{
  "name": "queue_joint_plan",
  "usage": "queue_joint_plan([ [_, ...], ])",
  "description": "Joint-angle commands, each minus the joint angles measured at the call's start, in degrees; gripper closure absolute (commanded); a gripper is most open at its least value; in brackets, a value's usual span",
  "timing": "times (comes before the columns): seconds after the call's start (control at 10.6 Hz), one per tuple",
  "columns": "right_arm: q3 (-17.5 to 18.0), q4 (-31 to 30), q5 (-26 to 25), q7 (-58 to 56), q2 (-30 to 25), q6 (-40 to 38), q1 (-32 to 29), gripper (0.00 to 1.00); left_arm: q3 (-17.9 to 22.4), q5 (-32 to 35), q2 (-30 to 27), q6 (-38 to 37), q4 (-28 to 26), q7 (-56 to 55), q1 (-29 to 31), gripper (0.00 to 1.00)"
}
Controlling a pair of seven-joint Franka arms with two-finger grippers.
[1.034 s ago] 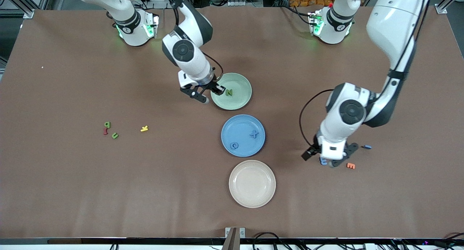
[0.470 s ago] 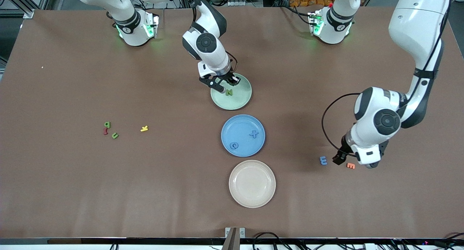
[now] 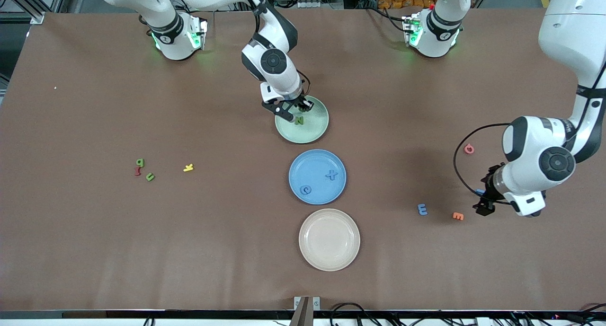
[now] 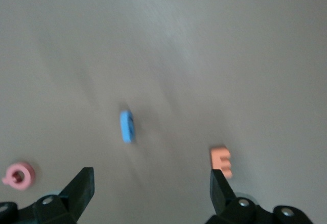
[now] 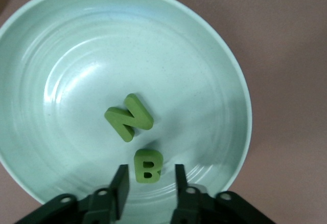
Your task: Sort letters by color into matching plates
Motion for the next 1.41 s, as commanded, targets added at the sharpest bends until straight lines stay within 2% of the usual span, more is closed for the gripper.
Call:
queue_joint_plan([
  [0.0,0.0,0.2,-0.1,1.5,-0.1,0.5,0.2,0.35,-0.8,2.7,0.9,1.4,-0.7,-1.1,2.9,0.0],
  [0.28,0.0,0.0,-0.1,1.4,-2.6,-1.2,-0.9,0.36,-0.8,2.6,2.3,3.6,-1.7,-1.1,5.2,0.0],
  [0.66,1.5,0.0,-0.2,0.6,-10.9,-13.1,-8.7,0.35,-0.8,2.4,4.9,5.8,-1.6,-2.0,4.3,0.0],
  [1.03,1.9,0.0,-0.1,-4.5,-15.2,-19.5,-18.4,0.34,-0.8,2.6,5.7,8.6,-2.8,-2.0,4.8,0.0],
  [1.32,1.2,0.1,-0.2,-4.4,-16.2,-21.6,-27.6,0.22,-0.8,2.6,6.5,10.8,-3.1,-2.0,5.0,0.0],
])
